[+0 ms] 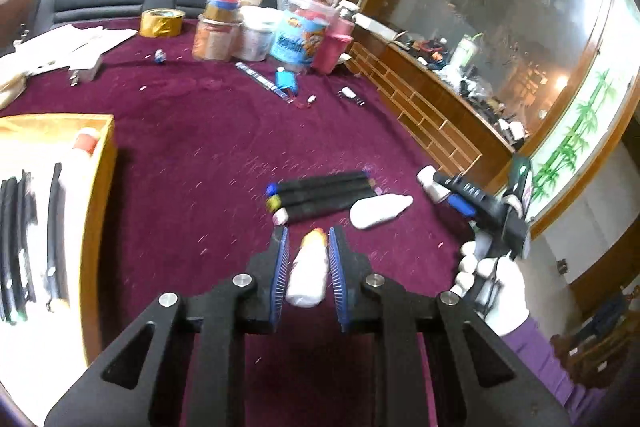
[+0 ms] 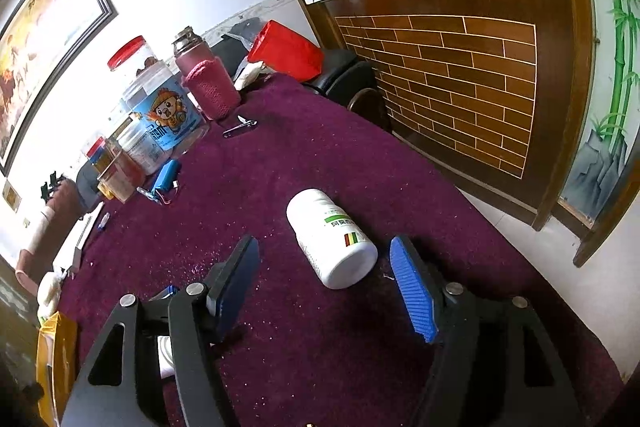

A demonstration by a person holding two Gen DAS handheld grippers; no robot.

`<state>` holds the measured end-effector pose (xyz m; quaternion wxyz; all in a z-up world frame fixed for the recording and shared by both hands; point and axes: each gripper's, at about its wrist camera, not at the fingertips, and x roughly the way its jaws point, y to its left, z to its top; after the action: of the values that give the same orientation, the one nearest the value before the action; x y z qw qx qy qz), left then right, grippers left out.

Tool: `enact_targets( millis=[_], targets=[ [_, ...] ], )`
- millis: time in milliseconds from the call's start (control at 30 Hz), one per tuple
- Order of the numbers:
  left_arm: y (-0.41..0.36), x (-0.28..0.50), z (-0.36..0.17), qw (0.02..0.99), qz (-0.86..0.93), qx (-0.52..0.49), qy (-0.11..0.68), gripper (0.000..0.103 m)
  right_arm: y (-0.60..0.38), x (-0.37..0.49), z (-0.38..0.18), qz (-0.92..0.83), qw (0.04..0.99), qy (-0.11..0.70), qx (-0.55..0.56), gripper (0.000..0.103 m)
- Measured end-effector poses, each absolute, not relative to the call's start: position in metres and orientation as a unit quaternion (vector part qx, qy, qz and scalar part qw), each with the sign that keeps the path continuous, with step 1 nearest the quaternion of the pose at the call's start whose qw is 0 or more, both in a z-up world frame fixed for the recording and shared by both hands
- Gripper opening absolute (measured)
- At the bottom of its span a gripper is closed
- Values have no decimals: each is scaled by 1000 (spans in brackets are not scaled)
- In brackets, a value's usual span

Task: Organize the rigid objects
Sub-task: 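Grasp the white pill bottle with the right tool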

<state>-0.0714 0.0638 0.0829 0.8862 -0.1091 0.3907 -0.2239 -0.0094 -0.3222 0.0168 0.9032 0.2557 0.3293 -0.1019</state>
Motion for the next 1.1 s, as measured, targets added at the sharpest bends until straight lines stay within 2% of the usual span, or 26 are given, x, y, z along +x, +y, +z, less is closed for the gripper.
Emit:
enact_targets(
  millis=[67,233,267,367,433,467,667,767,867,1100],
  targets=[
    [63,-71,75,883,-219,-105,402,22,-322,-9,17,-102,903,330,254,64],
    [36,-64,59,878,-229,-72,415,45,-320,-8,17,-98,904,332,249,70],
    [29,-62,57,878,-229,-61,416,46,-319,-8,17,-97,905,333,247,71],
    [7,-49,44,881,-218,-21,420,43,-318,-7,16,-96,905,335,244,72],
    [-2,-42,26,870,-213,-7,444,24,-318,-7,17,-95,905,334,246,72],
    [-1,-39,21,863,-213,-18,459,24,-318,-8,17,-94,905,333,248,72],
    [39,-62,36,872,-222,-110,423,24,-320,-8,16,-88,904,330,256,74],
    [63,-84,48,871,-232,-155,403,24,-319,-4,16,-77,905,334,253,81],
    [84,-99,64,869,-243,-186,388,24,-312,2,23,-73,898,388,196,80],
    [121,-113,76,874,-234,-223,362,24,-332,-16,49,-81,905,381,172,80]
  ],
)
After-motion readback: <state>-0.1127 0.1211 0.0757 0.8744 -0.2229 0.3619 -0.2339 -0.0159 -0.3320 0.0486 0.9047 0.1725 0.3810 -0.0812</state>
